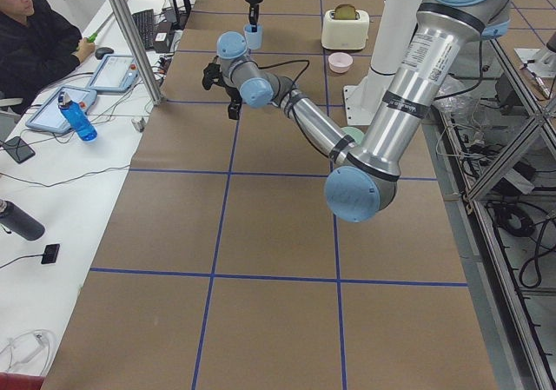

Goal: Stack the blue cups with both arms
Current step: 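Carry the right gripper's cup above the center cup while the left gripper withdraws, then lower the held cup into the center cup and open the right gripper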

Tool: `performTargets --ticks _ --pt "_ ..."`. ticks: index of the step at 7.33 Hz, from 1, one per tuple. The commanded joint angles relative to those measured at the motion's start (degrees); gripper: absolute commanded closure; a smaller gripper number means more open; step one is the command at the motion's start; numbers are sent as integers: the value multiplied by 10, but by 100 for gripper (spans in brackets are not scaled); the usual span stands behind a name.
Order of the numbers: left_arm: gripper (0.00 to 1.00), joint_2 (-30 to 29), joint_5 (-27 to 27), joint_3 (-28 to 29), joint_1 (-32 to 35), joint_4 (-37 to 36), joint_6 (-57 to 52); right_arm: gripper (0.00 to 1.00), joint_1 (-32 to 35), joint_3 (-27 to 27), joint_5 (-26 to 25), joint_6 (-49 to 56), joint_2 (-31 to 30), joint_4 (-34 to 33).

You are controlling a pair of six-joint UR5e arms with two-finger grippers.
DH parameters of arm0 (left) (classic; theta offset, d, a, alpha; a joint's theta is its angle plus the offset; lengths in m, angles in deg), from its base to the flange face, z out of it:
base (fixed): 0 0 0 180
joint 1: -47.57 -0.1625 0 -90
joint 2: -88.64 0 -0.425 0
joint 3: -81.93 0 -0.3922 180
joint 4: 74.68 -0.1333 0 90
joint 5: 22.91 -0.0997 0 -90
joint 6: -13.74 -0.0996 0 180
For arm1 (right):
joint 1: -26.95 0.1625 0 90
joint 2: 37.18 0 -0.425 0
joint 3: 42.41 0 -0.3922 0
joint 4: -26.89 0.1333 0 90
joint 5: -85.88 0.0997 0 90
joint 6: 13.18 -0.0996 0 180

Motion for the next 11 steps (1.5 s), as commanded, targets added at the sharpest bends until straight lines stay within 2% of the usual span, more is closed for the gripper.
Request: performTargets --ticks 1,2,4,8,11 --pt "2 57 11 4 68 -2 -119 100 -81 -2 -54 -78 25 11" --pt "2 79 24 4 95 -2 -160 100 -110 -19 -86 -112 23 63" --pt "2 116 44 4 138 -2 -222 100 -138 -41 -115 -123 22 84" --pt "2 127 45 9 144 -2 -239 100 -143 -73 -119 -126 28 110" --pt "2 128 44 10 147 -2 -239 100 -143 -70 -119 -127 24 111"
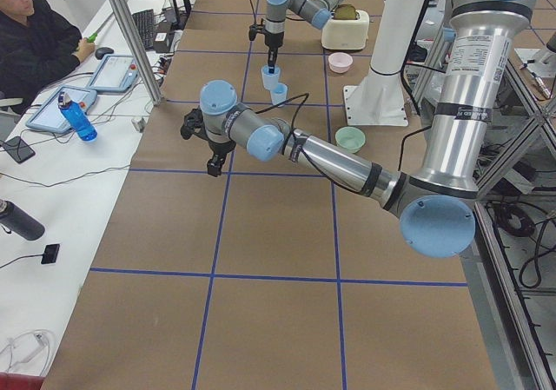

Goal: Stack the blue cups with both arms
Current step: 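Lower the held cup into the center cup and open the right gripper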

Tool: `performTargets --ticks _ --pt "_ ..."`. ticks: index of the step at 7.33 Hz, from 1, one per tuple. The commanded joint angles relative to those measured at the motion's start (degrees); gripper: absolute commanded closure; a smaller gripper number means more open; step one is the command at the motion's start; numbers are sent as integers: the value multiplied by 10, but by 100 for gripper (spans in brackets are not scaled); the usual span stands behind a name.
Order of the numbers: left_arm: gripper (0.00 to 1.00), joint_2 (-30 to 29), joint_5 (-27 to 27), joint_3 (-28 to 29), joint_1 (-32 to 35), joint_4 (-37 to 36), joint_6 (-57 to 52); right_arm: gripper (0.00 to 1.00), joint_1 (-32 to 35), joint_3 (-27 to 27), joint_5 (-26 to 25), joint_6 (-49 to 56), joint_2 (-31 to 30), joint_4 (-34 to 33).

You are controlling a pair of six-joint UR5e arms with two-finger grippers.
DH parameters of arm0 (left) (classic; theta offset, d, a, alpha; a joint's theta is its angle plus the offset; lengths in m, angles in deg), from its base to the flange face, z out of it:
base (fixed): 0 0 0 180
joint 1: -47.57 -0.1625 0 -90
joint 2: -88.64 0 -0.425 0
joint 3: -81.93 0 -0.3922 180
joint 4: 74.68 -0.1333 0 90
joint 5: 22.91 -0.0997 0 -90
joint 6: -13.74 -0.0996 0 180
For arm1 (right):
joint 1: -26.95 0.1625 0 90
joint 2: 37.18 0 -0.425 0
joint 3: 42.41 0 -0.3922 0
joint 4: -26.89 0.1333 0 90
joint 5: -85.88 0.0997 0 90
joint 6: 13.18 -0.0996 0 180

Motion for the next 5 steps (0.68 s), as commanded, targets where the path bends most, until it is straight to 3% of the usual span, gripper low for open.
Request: performTargets --ticks 1,5 --pt "2 1 -1 3 1 0 0 100 -1 3 0 -1 -3 -1" --pt "2 1 -2 6 0 0 0 100 -18 3 -11 -2 -8 -1"
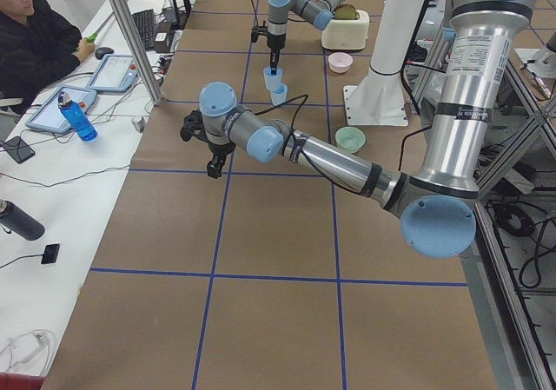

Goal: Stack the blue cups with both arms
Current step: 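Lower the held cup into the center cup and open the right gripper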

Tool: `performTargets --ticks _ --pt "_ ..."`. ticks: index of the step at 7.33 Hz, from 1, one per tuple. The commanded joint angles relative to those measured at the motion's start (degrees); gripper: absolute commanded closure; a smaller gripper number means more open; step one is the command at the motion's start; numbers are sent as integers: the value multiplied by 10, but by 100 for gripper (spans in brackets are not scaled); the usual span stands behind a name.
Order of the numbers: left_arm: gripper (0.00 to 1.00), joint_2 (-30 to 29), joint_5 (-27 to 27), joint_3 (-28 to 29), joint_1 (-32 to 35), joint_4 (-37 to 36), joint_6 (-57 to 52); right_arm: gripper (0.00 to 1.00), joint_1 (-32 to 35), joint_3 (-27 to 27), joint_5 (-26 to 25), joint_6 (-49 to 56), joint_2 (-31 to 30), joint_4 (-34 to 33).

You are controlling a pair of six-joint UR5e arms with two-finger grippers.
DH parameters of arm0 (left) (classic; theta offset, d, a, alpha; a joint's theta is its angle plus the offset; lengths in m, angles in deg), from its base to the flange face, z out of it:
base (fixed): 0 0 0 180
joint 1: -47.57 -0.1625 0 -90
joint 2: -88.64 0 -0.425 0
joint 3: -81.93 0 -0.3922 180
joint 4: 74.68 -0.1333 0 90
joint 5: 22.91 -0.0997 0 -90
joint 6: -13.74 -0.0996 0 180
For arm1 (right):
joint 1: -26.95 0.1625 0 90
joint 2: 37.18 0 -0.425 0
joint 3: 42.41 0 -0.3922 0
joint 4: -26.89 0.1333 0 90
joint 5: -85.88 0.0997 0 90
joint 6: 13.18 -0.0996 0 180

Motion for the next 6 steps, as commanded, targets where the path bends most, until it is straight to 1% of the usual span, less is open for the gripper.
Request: performTargets --ticks 1,6 --pt "2 0 -1 3 -1 0 0 100 -6 1 -3 0 -1 0" --pt "2 -5 -2 10 -3 -1 1 100 -6 13 -4 0 -12 -1"
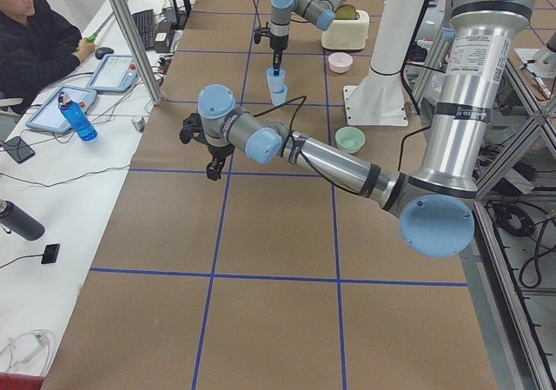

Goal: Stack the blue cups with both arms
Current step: 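Lower the held cup into the center cup and open the right gripper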

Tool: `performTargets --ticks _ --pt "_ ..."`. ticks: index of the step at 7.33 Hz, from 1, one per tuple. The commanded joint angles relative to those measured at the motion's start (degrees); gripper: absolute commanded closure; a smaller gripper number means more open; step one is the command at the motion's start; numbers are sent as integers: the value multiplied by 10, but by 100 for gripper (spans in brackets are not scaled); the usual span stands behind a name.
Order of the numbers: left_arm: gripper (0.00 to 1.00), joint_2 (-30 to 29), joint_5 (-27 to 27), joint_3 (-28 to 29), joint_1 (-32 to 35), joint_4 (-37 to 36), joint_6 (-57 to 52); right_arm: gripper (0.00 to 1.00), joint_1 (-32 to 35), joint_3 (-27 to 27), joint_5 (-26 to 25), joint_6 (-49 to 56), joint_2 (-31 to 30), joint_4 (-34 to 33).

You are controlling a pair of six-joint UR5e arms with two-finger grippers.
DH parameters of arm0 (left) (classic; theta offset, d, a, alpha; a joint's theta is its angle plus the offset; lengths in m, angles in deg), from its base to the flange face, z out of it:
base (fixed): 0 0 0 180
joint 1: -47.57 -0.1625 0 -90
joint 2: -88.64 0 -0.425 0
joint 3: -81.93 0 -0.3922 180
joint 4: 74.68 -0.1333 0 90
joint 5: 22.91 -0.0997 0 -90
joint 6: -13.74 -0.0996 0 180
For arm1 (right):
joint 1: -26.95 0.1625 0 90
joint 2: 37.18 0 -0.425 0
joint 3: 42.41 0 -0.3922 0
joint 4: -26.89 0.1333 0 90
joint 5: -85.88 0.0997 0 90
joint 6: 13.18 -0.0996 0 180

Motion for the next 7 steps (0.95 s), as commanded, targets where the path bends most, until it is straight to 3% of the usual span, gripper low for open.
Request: performTargets --ticks 1,2,3,4,5,7 --pt "2 -4 0 7 -1 0 1 100 0 3 -4 0 -1 1" --pt "2 -5 0 8 -1 0 1 100 0 6 2 6 -1 1" --pt "2 -5 0 9 -1 0 1 91 0 9 3 11 -1 1" --pt "2 -5 0 11 -1 0 0 68 0 9 3 11 -1 1" --pt "2 -5 0 11 -1 0 0 58 0 10 2 11 -1 2" --pt "2 -5 1 11 -1 0 0 10 0 10 2 11 -2 2"
